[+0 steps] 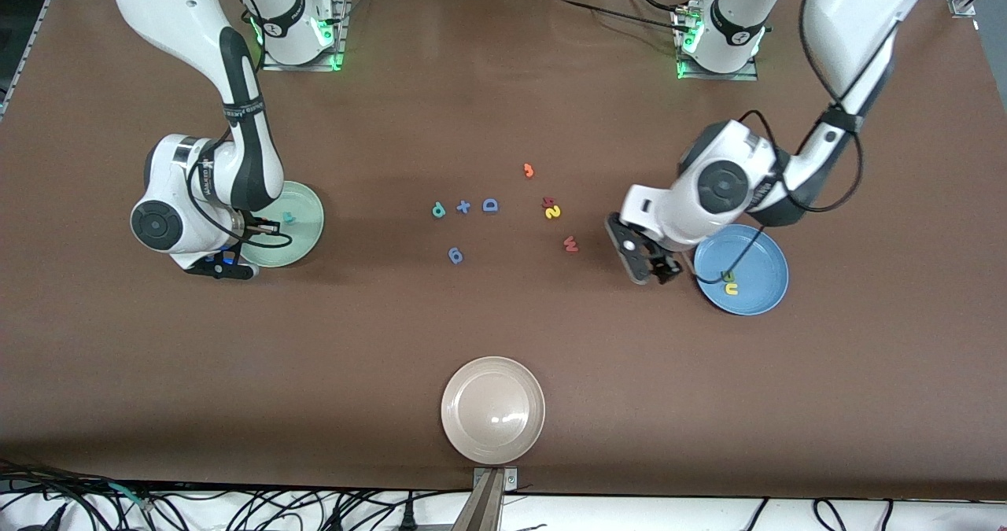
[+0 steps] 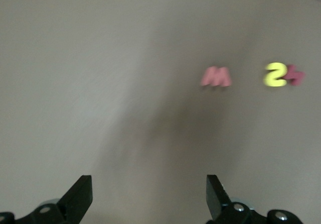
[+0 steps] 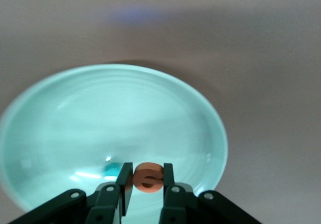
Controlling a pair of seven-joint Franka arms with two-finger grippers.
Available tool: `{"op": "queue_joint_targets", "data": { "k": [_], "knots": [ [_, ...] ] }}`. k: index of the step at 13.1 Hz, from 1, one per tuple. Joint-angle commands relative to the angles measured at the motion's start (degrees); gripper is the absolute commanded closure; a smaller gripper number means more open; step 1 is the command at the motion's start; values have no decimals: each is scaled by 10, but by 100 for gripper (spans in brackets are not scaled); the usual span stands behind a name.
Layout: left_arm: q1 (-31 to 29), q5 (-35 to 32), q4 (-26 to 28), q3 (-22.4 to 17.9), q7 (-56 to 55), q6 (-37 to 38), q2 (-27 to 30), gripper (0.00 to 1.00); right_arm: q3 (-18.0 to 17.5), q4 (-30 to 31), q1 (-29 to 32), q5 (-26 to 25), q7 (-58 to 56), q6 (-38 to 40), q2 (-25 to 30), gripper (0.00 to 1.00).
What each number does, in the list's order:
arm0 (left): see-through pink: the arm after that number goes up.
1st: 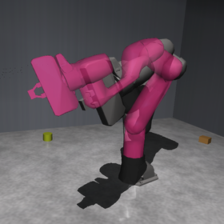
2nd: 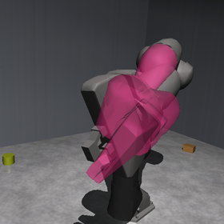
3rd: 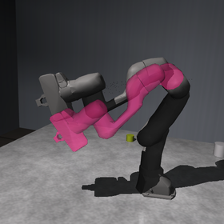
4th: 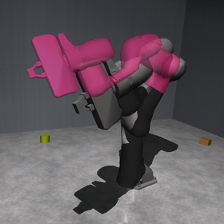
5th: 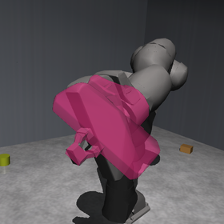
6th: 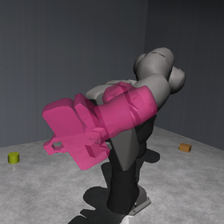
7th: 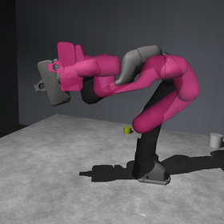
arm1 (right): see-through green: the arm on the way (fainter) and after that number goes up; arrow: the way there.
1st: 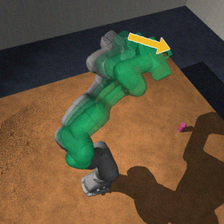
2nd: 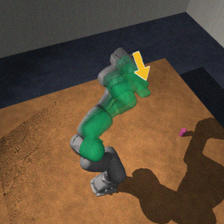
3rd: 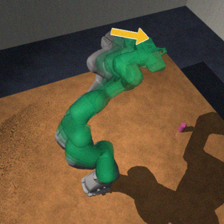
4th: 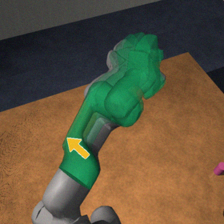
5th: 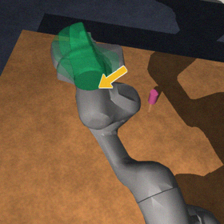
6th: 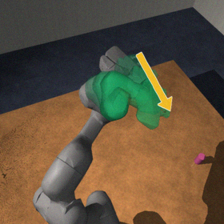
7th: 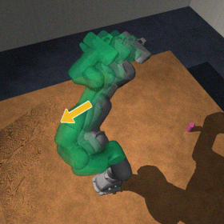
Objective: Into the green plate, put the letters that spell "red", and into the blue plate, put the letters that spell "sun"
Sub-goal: 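Drop the c with the left gripper while the right gripper drops the 6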
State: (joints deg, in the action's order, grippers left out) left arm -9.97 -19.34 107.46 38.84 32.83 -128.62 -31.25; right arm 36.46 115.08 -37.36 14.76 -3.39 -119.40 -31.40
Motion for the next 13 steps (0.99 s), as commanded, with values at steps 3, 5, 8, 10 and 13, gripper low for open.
{"op": "queue_joint_targets", "data": {
  "k": [3,5,8,10,13],
  "knots": [
    [118,-91,1,-3,77,9,4,0,-2,9,27,10,-50,-25,-14,100],
    [137,-145,-1,-3,101,6,-22,0,-8,10,29,41,-51,-30,-16,100],
    [163,-205,-3,-3,116,-7,-56,0,-10,10,30,52,-50,-29,-24,100],
    [161,-212,-3,-3,193,-47,-83,0,-11,9,27,66,-50,-24,-27,100],
    [164,-211,-3,-3,221,-49,-84,0,-11,7,27,66,-50,-22,-27,56]
  ]
}}
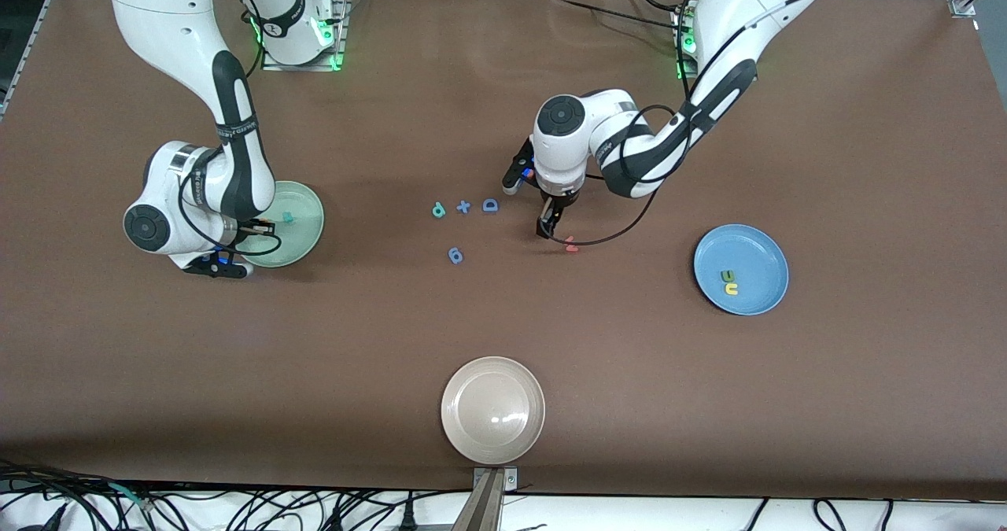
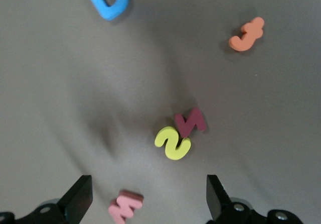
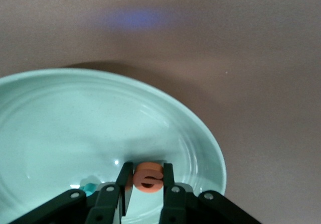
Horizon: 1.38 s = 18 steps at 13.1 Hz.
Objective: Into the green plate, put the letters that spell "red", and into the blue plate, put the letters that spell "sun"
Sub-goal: 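Grasp the yellow 2 with the left gripper while the right gripper reaches the q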
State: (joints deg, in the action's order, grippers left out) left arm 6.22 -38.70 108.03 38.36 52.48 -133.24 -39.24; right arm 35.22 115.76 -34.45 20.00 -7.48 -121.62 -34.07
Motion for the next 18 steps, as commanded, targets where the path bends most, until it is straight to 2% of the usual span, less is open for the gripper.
{"op": "queue_joint_targets", "data": {
  "k": [1,2,3,5,6,8,9,10,11,17,18],
  "knots": [
    [4,-19,-9,1,25,-3,-7,0,1,-1,-3,14,-10,-1,1,29],
    [5,-20,-9,0,27,-3,-14,0,2,-3,-4,14,-10,0,2,6],
    [3,-19,-9,0,38,-4,-18,0,2,-7,-4,14,-10,1,3,1],
    [6,-15,-9,2,68,-4,-18,3,3,-30,-6,14,-6,17,8,1],
    [6,-11,-8,3,90,-4,-18,5,3,-51,-6,14,0,51,13,1],
    [10,-10,-9,3,101,-4,-20,1,2,-110,-7,14,33,136,13,1],
    [14,-11,-9,3,100,-4,-24,5,1,-130,-8,14,57,162,13,1],
    [15,-14,-9,2,101,-4,-27,17,-1,-144,-15,14,84,178,14,1],
    [15,-17,-8,2,101,-4,-29,36,-1,-154,-29,14,109,189,15,1],
    [9,-38,-1,-4,108,-38,-38,35,-2,-186,-110,17,281,201,22,1],
    [6,-42,0,-3,111,-38,-39,35,-2,-186,-115,32,298,201,22,1]
  ]
}}
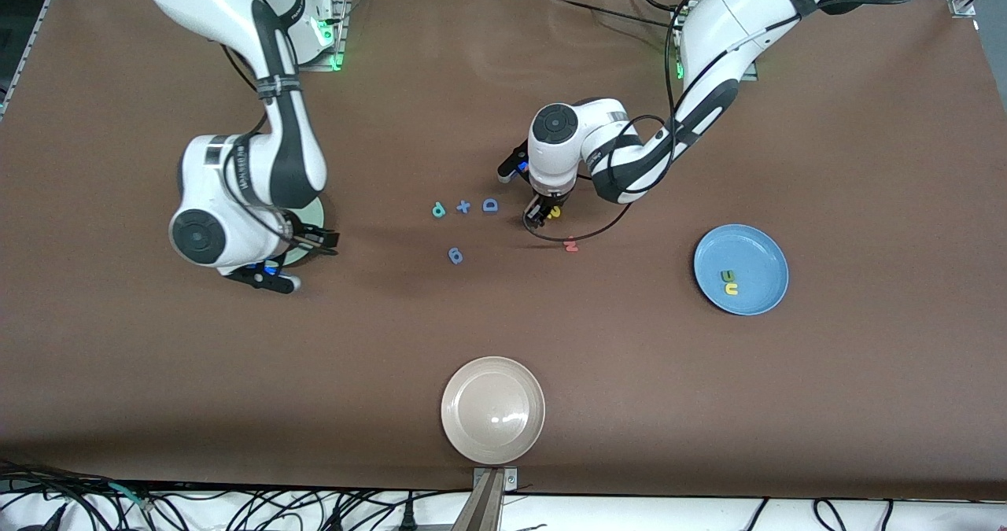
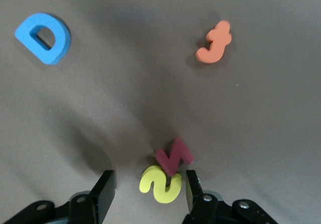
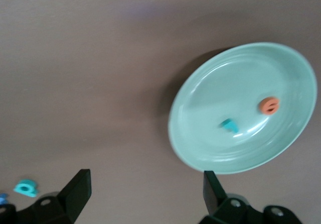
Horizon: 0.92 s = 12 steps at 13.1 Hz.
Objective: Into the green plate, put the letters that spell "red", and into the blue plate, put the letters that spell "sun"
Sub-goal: 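Grasp the yellow 2 with the left gripper while the right gripper reaches the q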
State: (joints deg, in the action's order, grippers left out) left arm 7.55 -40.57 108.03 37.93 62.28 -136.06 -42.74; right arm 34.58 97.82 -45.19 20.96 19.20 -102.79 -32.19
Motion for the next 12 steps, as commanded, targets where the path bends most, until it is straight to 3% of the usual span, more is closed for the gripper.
{"op": "queue_joint_targets", "data": {
  "k": [1,5,8,12],
  "knots": [
    [-6,-25,0,0,14,-10,-4,35,4,-6,-15,43,50,13,3,1],
    [-7,-36,1,0,14,-10,-4,36,3,-10,-63,85,179,6,-7,1],
    [-8,-36,2,0,17,-10,-7,40,3,-10,-80,123,201,2,-16,1],
    [-8,-37,3,0,22,-10,-7,73,3,-10,-88,132,217,-9,-22,1]
  ]
}}
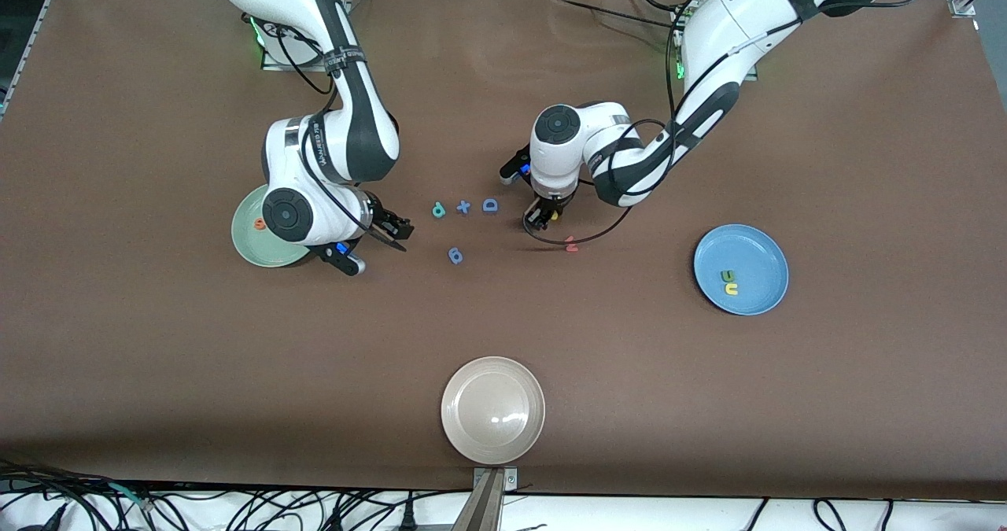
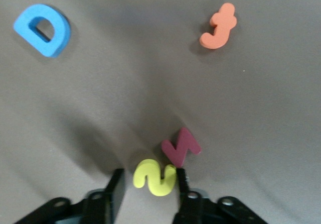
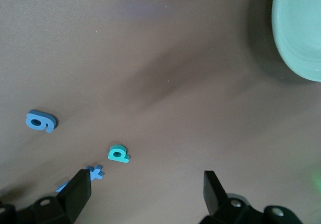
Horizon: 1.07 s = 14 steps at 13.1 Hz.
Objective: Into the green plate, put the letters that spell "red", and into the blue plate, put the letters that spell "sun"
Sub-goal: 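Grasp the yellow 2 with the left gripper while the right gripper reaches the q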
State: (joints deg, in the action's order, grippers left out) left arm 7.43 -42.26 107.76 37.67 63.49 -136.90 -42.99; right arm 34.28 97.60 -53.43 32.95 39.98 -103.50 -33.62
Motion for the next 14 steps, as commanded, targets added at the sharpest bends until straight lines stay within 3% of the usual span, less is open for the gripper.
{"op": "queue_joint_targets", "data": {
  "k": [1,6,12,14],
  "knots": [
    [-7,-20,4,2,21,-1,-4,80,6,-7,-5,10,8,-2,-7,1],
    [-21,-19,3,4,32,0,2,81,6,-7,-5,12,10,-1,-8,1],
    [-91,22,-7,64,36,42,28,82,6,-7,-10,14,13,-3,-13,1],
    [-98,24,-8,67,36,43,43,82,6,-7,-29,17,25,-25,-19,1]
  ]
}}
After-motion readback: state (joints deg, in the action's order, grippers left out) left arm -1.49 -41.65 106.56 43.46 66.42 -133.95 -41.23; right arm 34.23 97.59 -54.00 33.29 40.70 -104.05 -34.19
